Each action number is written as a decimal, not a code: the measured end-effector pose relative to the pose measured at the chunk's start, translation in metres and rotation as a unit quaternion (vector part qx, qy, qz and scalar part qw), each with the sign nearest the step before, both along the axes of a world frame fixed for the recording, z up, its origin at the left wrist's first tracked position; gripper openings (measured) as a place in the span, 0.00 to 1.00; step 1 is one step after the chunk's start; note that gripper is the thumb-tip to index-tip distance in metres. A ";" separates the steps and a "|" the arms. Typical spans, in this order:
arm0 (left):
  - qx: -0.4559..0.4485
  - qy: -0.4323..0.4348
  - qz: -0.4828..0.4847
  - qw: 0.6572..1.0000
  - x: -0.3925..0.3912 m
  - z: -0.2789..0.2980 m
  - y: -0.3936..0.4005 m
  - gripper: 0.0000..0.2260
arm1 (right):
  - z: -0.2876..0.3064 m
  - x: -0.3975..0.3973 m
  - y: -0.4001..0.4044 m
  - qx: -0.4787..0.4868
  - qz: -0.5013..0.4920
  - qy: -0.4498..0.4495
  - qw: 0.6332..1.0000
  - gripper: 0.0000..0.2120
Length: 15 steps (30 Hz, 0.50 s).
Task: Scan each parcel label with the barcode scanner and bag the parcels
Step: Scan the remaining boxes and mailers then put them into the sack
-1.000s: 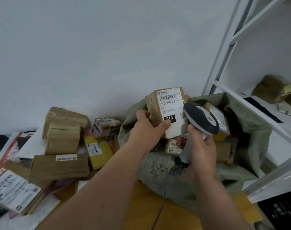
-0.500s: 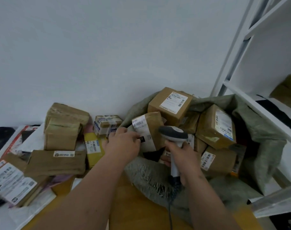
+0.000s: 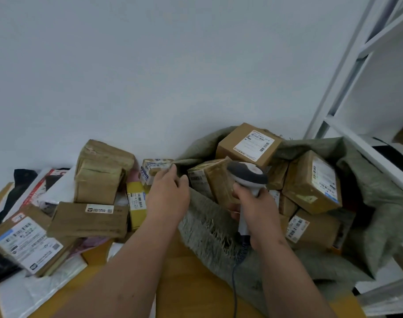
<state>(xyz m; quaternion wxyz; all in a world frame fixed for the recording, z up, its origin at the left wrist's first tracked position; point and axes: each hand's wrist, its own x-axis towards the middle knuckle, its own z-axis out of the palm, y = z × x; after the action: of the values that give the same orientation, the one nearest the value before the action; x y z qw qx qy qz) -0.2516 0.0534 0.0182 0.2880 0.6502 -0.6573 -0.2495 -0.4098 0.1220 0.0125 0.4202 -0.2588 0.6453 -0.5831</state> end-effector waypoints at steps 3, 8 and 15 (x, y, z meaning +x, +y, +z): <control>0.022 0.031 0.004 0.999 0.015 -0.004 -0.005 0.20 | 0.009 0.009 0.000 -0.016 0.004 0.025 1.000 0.05; 0.001 0.062 0.029 0.998 0.046 0.001 -0.010 0.18 | 0.031 0.039 -0.002 -0.022 0.029 0.052 0.998 0.08; 0.032 0.005 0.061 0.998 0.129 -0.010 -0.011 0.17 | 0.034 0.125 -0.013 -0.002 0.066 0.073 0.995 0.07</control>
<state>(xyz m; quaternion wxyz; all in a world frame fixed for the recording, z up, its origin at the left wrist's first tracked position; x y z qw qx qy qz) -0.1228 0.0423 0.0085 0.2849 0.6969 -0.6066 -0.2555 -0.2850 0.1092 0.0466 0.4089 -0.3433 0.6547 -0.5351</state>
